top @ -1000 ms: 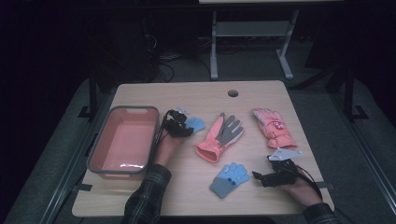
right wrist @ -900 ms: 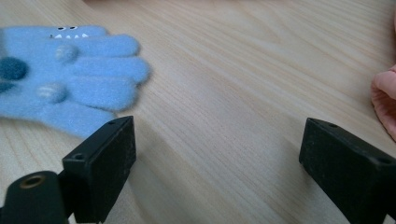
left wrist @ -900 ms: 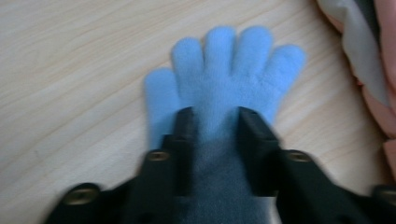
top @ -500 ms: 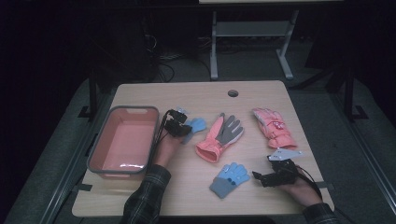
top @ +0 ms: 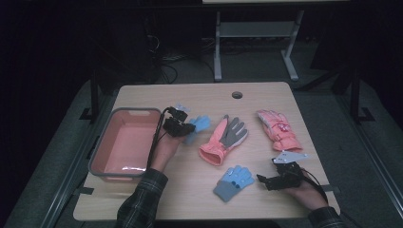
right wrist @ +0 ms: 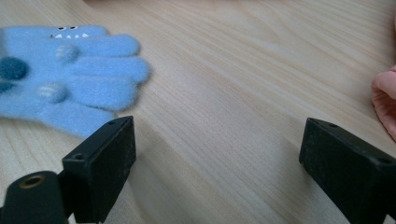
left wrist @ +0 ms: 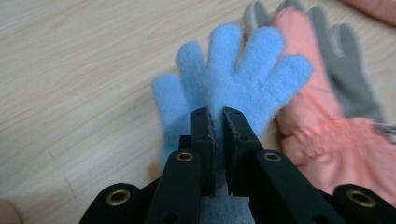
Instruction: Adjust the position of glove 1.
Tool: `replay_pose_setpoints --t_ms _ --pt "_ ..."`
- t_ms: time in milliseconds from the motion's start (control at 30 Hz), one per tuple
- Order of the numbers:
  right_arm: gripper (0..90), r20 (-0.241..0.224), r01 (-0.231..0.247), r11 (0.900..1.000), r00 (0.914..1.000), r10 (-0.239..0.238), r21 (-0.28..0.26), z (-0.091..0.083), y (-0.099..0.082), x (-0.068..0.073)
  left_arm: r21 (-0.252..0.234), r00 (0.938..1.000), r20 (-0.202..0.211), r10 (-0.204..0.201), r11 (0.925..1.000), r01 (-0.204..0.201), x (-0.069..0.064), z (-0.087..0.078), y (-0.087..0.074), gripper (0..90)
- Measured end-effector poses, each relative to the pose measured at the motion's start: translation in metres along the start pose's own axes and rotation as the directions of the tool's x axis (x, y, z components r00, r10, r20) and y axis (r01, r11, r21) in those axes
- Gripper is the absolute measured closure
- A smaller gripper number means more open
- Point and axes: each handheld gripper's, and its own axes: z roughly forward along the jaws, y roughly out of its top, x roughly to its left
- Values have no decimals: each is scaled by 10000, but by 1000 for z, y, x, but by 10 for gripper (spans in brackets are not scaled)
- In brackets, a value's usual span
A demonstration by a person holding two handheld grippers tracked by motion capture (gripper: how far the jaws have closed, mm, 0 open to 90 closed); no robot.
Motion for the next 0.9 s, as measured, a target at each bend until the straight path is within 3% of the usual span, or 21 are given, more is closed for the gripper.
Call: replay_pose_setpoints --t_ms 200,300,400,500,600,767,900 --pt "164 -43 140 9996 9999 -139 262 -4 5 2 -65 9989 394 237 9997 -235 -5 -17 -2 835" --pt "379 -199 364 9991 9991 -368 -204 -15 11 9 -105 9982 476 368 9993 -363 -10 -25 -4 836" --pt "717 -897 599 9968 9939 -645 -534 -22 16 18 -142 9973 575 461 9989 -454 -13 -30 -6 836" --pt "900 -2257 718 9932 9699 -910 -918 -24 22 29 -173 9959 714 559 9983 -548 -14 -34 -8 836" --pt "900 -3036 1015 9908 9447 -1242 -896 -18 26 42 -175 9948 776 664 9977 -653 -16 -36 -9 836" --pt "900 -3809 1664 9851 9087 -1707 -445 -1 30 63 -223 9936 860 734 9972 -717 -20 -38 -9 836" --pt "900 -3954 2014 9795 8989 -1889 -102 14 33 74 -200 9923 930 815 9966 -800 -23 -38 -10 836"
